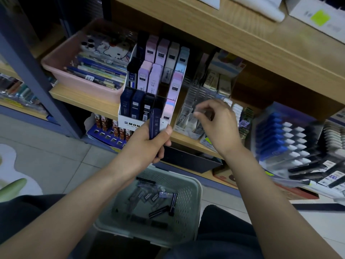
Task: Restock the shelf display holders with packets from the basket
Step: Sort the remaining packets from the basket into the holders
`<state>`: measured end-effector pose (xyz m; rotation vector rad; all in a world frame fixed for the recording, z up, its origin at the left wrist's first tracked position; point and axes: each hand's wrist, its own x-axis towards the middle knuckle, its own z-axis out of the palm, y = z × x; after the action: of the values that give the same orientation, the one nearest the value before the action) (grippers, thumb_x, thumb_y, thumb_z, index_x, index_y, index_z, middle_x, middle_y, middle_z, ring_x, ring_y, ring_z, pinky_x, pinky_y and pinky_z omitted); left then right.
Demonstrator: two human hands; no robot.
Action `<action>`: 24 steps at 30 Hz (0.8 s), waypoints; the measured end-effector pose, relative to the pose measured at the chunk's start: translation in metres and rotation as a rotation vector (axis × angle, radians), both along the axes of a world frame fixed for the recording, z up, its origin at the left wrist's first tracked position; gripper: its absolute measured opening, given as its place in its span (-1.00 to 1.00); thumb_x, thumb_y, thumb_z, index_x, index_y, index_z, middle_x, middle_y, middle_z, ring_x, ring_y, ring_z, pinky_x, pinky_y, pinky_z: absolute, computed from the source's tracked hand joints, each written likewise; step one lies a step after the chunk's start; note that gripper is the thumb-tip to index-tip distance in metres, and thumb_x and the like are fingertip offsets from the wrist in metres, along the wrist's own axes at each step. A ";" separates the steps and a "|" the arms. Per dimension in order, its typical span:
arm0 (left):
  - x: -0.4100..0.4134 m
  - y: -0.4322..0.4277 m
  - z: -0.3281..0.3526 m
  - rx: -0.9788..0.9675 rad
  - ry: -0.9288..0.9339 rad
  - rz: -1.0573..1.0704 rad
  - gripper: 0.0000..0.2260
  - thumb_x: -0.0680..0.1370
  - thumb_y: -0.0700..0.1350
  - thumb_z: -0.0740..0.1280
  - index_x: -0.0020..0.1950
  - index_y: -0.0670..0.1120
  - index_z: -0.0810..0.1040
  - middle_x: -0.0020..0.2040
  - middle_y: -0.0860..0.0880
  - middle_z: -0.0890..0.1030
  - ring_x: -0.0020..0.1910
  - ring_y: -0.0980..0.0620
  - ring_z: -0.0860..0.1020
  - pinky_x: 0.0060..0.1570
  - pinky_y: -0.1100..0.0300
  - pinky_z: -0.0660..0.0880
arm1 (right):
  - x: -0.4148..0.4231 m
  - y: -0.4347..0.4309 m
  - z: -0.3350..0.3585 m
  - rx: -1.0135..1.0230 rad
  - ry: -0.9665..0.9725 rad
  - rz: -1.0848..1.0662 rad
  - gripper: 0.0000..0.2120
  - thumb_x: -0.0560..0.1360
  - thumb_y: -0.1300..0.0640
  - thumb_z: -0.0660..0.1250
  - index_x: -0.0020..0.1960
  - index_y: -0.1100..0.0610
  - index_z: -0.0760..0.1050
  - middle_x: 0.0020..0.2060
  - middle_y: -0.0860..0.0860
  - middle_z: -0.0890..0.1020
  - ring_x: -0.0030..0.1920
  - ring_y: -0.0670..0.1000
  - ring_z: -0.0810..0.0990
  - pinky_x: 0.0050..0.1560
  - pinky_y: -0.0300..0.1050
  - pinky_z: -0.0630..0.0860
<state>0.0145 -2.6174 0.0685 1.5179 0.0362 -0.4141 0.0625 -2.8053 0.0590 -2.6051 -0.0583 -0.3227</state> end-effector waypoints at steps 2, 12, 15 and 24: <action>0.000 0.001 0.001 0.002 0.005 -0.006 -0.85 0.60 -0.10 0.20 -0.17 -0.07 0.39 -0.53 0.14 0.46 -0.58 0.21 0.34 -0.54 0.38 0.30 | 0.003 0.000 -0.002 -0.130 0.033 -0.021 -0.92 0.48 0.12 0.37 -0.03 0.05 0.59 -0.04 -0.01 0.58 0.11 0.03 0.43 0.15 -0.11 0.36; 0.003 0.006 -0.001 -0.025 0.078 0.020 -0.90 0.60 -0.14 0.21 -0.02 -0.11 0.50 -0.42 0.08 0.50 -0.56 0.19 0.36 -0.55 0.34 0.31 | 0.008 0.018 -0.002 -0.262 -0.103 -0.127 -0.75 0.45 0.25 0.35 0.13 0.14 0.53 0.09 0.11 0.51 0.18 0.12 0.41 0.19 -0.04 0.32; 0.005 0.007 -0.002 -0.087 0.131 0.045 -0.82 0.59 -0.25 0.20 0.06 -0.09 0.57 -0.31 -0.03 0.49 -0.52 0.15 0.37 -0.55 0.29 0.29 | 0.004 0.031 0.007 -0.033 -0.192 -0.036 -0.88 0.53 0.20 0.27 0.04 0.15 0.54 -0.04 0.05 0.54 -0.04 0.01 0.51 -0.02 -0.12 0.44; 0.006 0.012 -0.002 -0.034 0.163 0.004 -0.88 0.53 -0.24 0.28 -0.21 -0.18 0.52 -0.37 -0.08 0.49 -0.47 0.05 0.39 -0.35 0.18 0.31 | -0.022 0.050 0.021 0.397 0.353 0.340 -0.96 0.50 0.10 0.35 -0.08 -0.03 0.56 -0.09 0.02 0.59 -0.13 -0.13 0.52 -0.05 -0.30 0.40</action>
<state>0.0206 -2.6053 0.0662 1.4476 0.1596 -0.5321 0.0407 -2.7549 0.0800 -2.1709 -0.2800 0.2275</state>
